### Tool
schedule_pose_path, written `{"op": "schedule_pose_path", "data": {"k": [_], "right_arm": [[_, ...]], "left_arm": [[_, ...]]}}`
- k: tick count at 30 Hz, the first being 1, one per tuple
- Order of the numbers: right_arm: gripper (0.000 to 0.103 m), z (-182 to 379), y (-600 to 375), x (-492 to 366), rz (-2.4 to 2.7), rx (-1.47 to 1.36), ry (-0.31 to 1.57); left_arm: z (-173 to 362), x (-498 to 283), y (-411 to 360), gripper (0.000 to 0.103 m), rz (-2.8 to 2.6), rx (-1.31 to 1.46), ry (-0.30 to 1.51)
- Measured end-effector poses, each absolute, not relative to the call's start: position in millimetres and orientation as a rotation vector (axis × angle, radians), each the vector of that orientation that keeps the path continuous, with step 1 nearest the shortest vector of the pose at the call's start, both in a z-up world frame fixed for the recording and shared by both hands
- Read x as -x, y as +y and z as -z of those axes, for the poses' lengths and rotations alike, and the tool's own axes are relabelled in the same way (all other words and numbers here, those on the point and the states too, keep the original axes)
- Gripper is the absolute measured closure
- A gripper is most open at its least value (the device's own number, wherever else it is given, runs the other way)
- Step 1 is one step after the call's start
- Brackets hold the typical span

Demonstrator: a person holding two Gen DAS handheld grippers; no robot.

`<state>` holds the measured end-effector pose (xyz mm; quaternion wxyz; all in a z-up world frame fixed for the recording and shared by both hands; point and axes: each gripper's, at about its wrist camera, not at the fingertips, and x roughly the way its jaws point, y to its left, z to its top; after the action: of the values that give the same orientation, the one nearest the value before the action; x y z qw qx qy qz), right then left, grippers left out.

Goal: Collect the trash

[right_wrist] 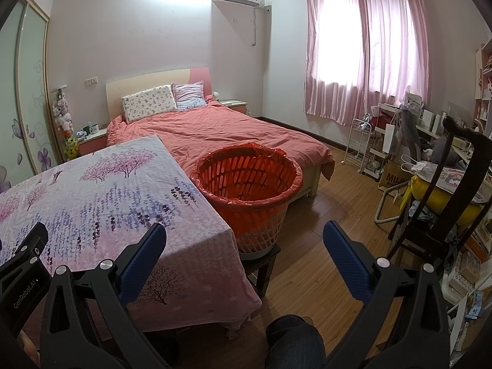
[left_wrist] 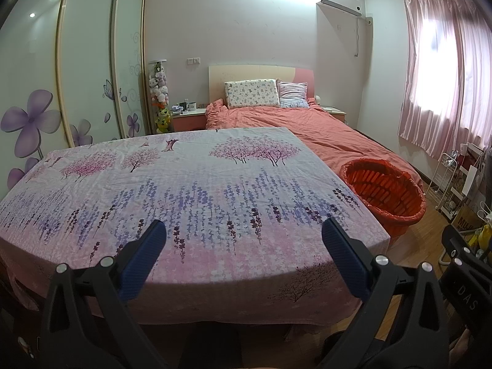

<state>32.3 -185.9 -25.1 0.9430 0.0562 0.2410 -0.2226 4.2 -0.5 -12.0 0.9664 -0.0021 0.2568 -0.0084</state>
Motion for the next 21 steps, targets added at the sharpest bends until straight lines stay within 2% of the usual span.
{"op": "schedule_pose_path", "data": {"k": [21], "right_arm": [[0.002, 25.2, -186.6, -32.5, 0.455, -0.113, 0.491]], "left_arm": [[13.3, -4.3, 1.3, 0.004, 0.017, 0.006, 0.521]]}}
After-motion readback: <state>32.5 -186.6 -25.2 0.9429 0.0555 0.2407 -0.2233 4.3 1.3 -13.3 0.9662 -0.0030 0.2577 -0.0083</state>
